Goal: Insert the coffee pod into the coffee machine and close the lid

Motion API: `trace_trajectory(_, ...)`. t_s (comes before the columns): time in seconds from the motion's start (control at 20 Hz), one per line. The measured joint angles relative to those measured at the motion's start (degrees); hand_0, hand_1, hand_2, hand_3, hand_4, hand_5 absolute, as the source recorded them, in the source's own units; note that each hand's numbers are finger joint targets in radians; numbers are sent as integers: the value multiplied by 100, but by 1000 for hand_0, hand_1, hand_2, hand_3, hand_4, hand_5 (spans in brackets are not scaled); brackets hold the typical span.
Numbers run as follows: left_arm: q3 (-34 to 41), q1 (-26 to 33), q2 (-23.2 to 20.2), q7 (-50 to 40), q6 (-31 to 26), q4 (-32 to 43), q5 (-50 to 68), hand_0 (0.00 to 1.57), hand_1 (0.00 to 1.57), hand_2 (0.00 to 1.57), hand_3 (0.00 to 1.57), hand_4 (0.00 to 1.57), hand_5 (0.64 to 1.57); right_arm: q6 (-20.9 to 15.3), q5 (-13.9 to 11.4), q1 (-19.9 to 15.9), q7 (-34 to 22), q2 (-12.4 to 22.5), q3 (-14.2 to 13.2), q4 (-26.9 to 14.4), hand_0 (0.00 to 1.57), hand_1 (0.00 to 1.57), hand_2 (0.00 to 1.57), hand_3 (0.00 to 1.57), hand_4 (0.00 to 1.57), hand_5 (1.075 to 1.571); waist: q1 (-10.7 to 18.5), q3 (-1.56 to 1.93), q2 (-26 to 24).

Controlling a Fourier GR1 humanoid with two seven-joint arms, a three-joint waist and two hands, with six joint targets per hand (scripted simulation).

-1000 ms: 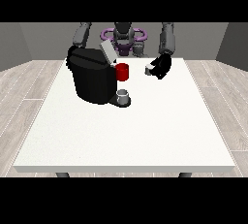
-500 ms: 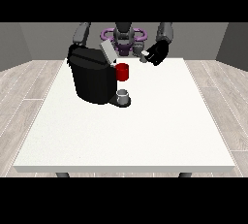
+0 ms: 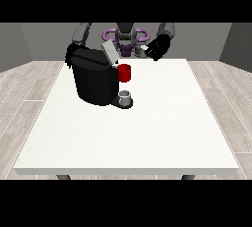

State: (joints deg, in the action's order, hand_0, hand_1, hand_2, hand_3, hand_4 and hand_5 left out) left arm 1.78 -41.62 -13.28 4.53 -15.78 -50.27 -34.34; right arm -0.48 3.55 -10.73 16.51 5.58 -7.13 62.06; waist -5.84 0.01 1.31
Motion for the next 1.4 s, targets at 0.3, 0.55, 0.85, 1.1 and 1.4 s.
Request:
trace_trajectory(0.3,232,-471,166,-392,-53,-142,219,1413,1413,1443,1370,624,1571,176,154,-125,113,144,-156,-131,0,0,0,0,232,1571,-93,1,131)
trace_trajectory(0.55,419,-861,90,-585,2,-42,282,1352,1352,1398,1316,611,1571,341,217,-256,66,165,-101,-58,0,0,0,0,136,1571,-290,1,360)
trace_trajectory(0.85,737,-1471,-175,-684,102,174,393,1436,1436,1456,1327,621,1571,643,216,-623,351,232,-2,-57,0,0,0,0,68,1571,-493,2,974)
trace_trajectory(1.1,973,-1814,-462,-622,176,385,481,1489,1489,1476,1411,599,1571,776,153,-703,550,187,122,-50,0,0,0,0,305,1571,-648,1,1282)
trace_trajectory(1.4,1149,-2179,-635,-700,209,548,593,1438,1438,1475,1389,595,1571,859,160,-927,718,258,49,-277,0,0,0,0,172,1571,-713,2,1607)
